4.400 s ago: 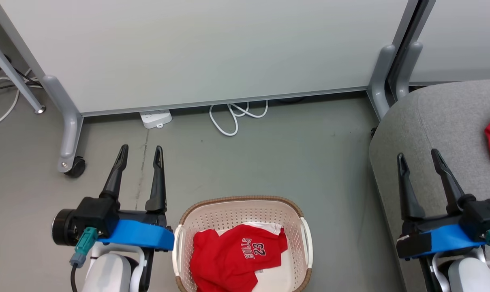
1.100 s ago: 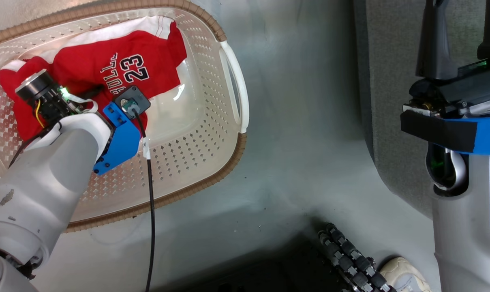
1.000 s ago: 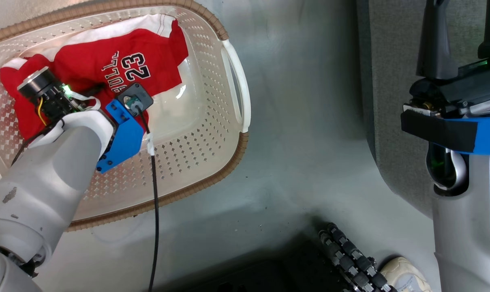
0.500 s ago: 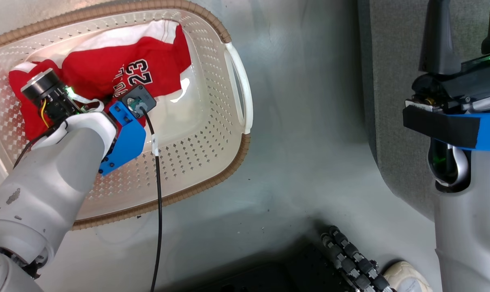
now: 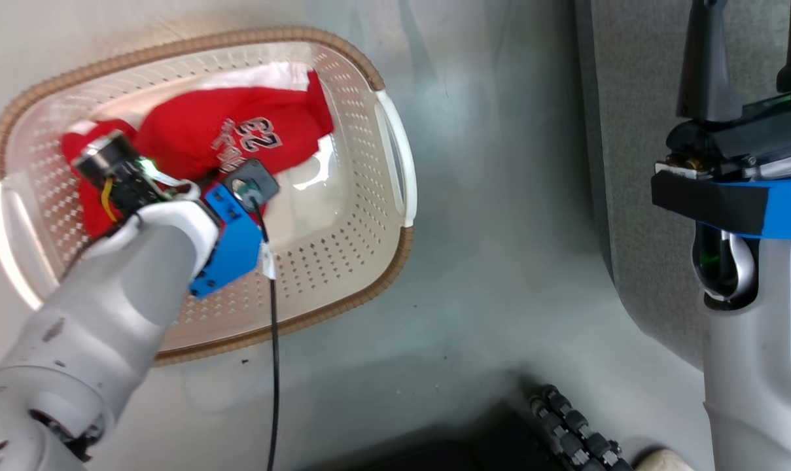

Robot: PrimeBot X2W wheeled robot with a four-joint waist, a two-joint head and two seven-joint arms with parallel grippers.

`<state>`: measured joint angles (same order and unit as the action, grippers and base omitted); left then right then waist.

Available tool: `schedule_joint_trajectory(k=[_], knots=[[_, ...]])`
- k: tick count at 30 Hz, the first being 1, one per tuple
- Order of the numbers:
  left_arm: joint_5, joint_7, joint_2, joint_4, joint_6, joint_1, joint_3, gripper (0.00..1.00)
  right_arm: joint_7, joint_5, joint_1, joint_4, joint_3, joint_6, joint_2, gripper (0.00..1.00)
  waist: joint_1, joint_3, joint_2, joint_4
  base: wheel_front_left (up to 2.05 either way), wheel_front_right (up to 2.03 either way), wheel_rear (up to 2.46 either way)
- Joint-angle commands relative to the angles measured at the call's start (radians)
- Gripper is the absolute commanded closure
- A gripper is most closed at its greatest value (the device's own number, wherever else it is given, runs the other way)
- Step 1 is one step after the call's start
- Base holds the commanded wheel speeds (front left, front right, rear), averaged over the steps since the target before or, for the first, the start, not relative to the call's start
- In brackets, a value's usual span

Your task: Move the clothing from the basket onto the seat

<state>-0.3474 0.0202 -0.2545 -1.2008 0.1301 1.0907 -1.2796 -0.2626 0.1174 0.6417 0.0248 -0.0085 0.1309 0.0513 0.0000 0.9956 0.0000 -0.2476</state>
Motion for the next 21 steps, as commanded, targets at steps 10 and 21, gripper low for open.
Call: schedule_joint_trajectory(k=[10, 21], knots=[[-0.029, -0.097, 0.068, 0.015, 0.000, -0.038, -0.003, 1.00, -0.003, -0.036, -0.041, -0.030, -0.025, 0.000, -0.001, 0.00, 0.0000, -0.118, 0.0000, 0.059, 0.00, 0.00, 0.00], [-0.119, -0.238, 0.146, 0.035, 0.000, -0.073, -0.001, 1.00, -0.003, -0.064, -0.109, -0.053, -0.064, 0.000, 0.018, 0.00, 0.0000, -0.272, 0.0000, 0.142, 0.00, 0.00, 0.00]])
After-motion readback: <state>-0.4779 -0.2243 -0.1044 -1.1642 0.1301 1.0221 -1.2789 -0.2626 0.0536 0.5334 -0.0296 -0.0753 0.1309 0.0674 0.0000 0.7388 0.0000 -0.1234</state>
